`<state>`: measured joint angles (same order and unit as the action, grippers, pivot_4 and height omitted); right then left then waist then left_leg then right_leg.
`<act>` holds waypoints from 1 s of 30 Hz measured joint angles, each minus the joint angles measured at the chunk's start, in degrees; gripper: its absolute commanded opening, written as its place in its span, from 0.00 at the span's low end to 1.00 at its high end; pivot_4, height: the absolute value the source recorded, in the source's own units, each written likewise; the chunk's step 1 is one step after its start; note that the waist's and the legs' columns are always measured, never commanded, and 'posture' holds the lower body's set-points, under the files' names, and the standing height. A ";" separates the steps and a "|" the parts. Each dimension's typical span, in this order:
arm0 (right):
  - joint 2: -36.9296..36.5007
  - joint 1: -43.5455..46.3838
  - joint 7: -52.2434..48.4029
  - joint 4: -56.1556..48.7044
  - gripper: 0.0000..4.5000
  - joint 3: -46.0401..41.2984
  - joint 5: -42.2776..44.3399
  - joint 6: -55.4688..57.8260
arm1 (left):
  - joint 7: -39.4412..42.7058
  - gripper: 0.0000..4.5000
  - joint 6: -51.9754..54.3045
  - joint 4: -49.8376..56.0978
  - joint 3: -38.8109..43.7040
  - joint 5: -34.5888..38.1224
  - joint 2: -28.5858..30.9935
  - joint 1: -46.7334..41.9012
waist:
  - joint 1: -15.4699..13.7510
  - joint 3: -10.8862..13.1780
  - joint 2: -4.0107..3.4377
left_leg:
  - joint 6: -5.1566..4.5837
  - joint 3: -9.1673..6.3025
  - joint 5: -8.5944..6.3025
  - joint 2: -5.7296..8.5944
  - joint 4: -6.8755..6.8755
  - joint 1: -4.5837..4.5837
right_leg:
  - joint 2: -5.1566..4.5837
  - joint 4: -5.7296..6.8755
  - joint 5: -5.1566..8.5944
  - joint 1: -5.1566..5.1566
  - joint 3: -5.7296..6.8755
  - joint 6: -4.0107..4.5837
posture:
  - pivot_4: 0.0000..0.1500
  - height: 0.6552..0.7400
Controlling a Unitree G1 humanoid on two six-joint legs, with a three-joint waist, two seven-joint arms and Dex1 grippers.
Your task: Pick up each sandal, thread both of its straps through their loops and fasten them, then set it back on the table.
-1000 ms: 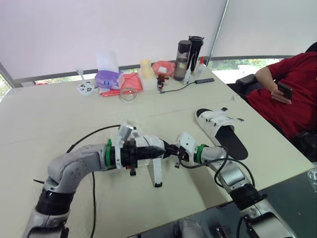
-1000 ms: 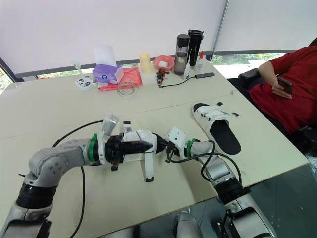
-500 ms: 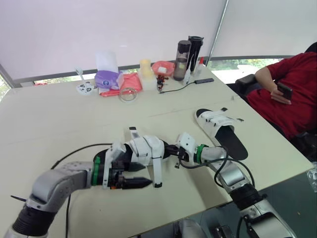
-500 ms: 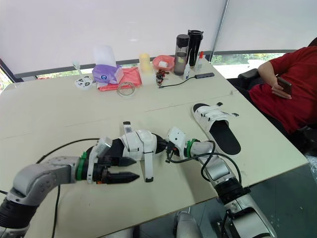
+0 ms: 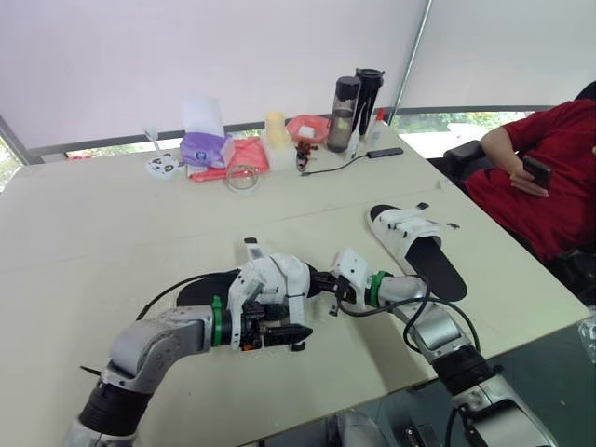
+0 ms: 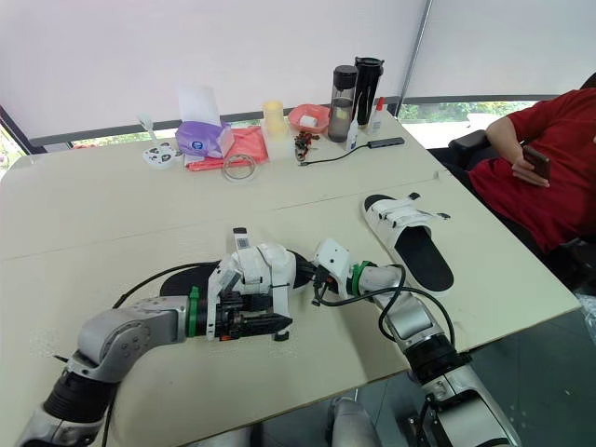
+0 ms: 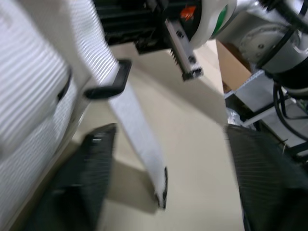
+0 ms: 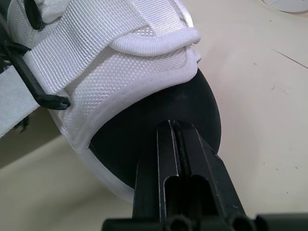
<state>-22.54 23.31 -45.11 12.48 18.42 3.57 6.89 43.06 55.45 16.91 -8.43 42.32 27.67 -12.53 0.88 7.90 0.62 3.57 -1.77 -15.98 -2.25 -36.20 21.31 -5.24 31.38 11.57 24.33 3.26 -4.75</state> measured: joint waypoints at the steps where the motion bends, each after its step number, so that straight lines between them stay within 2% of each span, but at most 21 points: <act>1: 0.00 0.00 -0.06 0.00 0.00 0.00 0.00 0.00 | 0.01 0.36 0.20 0.00 0.00 0.00 -0.05 0.02 | 0.01 -0.01 0.00 | 0.00 0.00 0.00 0.00 0.01 0.00 | 0.00 0.01 0.00 0.00 0.00 0.00 | 1.00 1.00; 4: 0.00 0.00 -0.10 0.00 0.00 0.00 0.00 0.00 | 0.25 0.03 0.46 0.15 0.02 0.17 -0.19 0.16 | 0.00 -0.02 0.03 | -0.01 0.00 0.01 0.00 0.01 -0.01 | 0.00 0.03 0.00 0.00 0.00 0.00 | 1.00 1.00; 5: 0.00 -0.01 -0.06 0.00 0.00 0.00 0.00 0.00 | 0.29 0.01 0.54 0.22 0.04 0.43 -0.19 0.18 | -0.01 -0.02 0.02 | -0.01 -0.01 0.01 0.00 0.00 -0.01 | 0.00 0.03 0.00 0.00 0.00 0.00 | 1.00 1.00; 16: 0.01 -0.04 -0.06 0.00 0.00 0.00 0.01 0.00 | 0.93 0.01 4.25 1.61 1.26 3.51 1.57 0.49 | 0.03 -0.04 0.03 | 0.00 -0.01 0.00 0.00 0.01 -0.01 | 0.00 0.03 0.00 0.00 0.00 0.00 | 1.00 1.00; 20: -0.01 -0.05 -0.05 0.00 0.00 -0.08 0.00 0.00 | -1.66 0.01 8.79 0.29 6.25 9.31 -1.89 -1.50 | -0.06 -0.03 0.08 | -0.02 -0.04 0.01 0.01 -0.01 0.00 | 0.01 0.06 0.00 0.00 0.00 0.00 | 1.00 1.00; 24: 0.02 -0.03 -0.14 0.00 0.00 -0.17 0.02 0.00 | -9.51 0.01 13.70 -3.87 13.32 16.97 -8.09 -5.90 | -0.02 -0.08 0.18 | -0.18 -0.07 0.11 0.07 -0.02 -0.03 | 0.00 0.10 0.00 -0.10 0.00 -0.01 | 1.00 1.00; 30: 0.04 0.06 -0.04 -0.02 0.00 -0.73 0.03 0.00 | -28.21 0.01 16.31 -13.98 22.71 28.01 -17.23 -11.98 | -0.18 0.13 0.54 | -0.23 -0.31 0.14 0.34 -0.17 -0.13 | -0.12 0.87 -0.01 -0.31 -0.05 -0.02 | 1.00 1.00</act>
<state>-22.50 23.37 -45.14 12.46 17.69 3.59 6.89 14.85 71.77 2.93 14.28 70.32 10.44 -24.51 0.71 8.03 1.16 3.34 -2.09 -15.84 -1.91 -36.38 21.18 -5.35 32.25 11.55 24.01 3.21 -4.77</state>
